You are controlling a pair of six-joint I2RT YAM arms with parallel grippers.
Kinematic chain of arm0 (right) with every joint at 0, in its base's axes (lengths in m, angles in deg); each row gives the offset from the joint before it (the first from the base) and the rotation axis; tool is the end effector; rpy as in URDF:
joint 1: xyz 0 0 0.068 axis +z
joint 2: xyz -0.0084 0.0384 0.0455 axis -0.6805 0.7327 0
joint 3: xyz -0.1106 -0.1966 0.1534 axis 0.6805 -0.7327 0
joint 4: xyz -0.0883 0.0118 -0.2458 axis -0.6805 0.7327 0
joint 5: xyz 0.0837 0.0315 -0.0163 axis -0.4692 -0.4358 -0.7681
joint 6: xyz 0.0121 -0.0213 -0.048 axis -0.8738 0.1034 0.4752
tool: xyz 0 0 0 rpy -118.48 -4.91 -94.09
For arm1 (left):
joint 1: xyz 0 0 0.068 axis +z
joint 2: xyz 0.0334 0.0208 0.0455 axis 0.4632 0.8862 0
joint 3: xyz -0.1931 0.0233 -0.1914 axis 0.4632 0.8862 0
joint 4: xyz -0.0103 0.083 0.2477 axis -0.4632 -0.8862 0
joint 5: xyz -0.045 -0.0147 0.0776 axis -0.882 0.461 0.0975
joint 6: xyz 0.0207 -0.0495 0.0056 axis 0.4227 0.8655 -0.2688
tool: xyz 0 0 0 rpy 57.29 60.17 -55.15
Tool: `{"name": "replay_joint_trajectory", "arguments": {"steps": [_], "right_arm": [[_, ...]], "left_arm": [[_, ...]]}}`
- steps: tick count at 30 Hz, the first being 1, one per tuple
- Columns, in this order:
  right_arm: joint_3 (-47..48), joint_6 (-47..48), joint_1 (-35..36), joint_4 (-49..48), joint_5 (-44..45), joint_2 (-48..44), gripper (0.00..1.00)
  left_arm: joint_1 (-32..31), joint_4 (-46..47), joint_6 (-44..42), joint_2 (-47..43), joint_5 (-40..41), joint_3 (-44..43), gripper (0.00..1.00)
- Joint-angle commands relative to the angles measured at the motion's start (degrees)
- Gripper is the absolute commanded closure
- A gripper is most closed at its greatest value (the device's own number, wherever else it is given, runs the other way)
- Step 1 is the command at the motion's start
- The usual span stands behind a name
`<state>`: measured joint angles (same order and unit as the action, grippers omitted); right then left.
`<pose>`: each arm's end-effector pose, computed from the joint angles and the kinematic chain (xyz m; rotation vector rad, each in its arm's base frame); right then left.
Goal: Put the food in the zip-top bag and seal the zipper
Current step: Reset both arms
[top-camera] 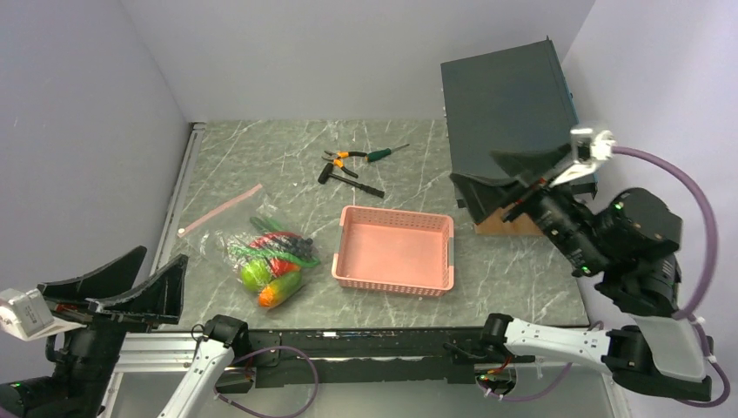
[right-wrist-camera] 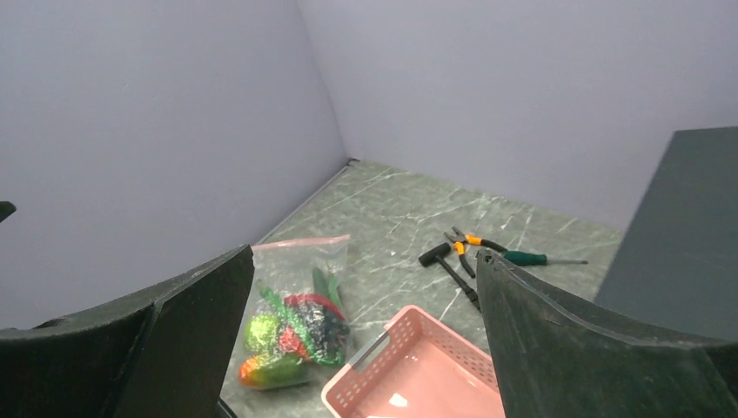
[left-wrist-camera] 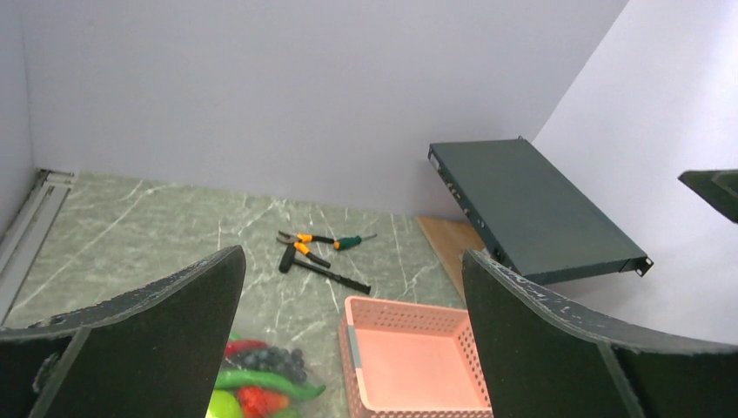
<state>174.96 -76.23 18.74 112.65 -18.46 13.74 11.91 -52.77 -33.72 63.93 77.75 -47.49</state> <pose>0.0534 0.0688 0.5442 -0.3105 1.4391 0.7308 -0.0974 0.0295 0.4725 -0.1560 1.3179 -0.5616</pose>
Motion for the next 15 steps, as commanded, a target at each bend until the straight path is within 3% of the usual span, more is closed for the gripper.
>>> {"name": "replay_joint_trajectory", "arguments": {"steps": [1, 15], "right_arm": [[-2.97, 0.76, 0.01, 2.46, 5.64, -3.19, 0.00], [-4.58, -2.23, -0.10, 2.84, 15.84, -5.83, 0.00]], "left_arm": [[0.13, 6.15, -1.92, 2.11, 0.74, 0.10, 0.00], [0.13, 7.49, -3.73, 4.06, 0.66, 2.32, 0.00]]}}
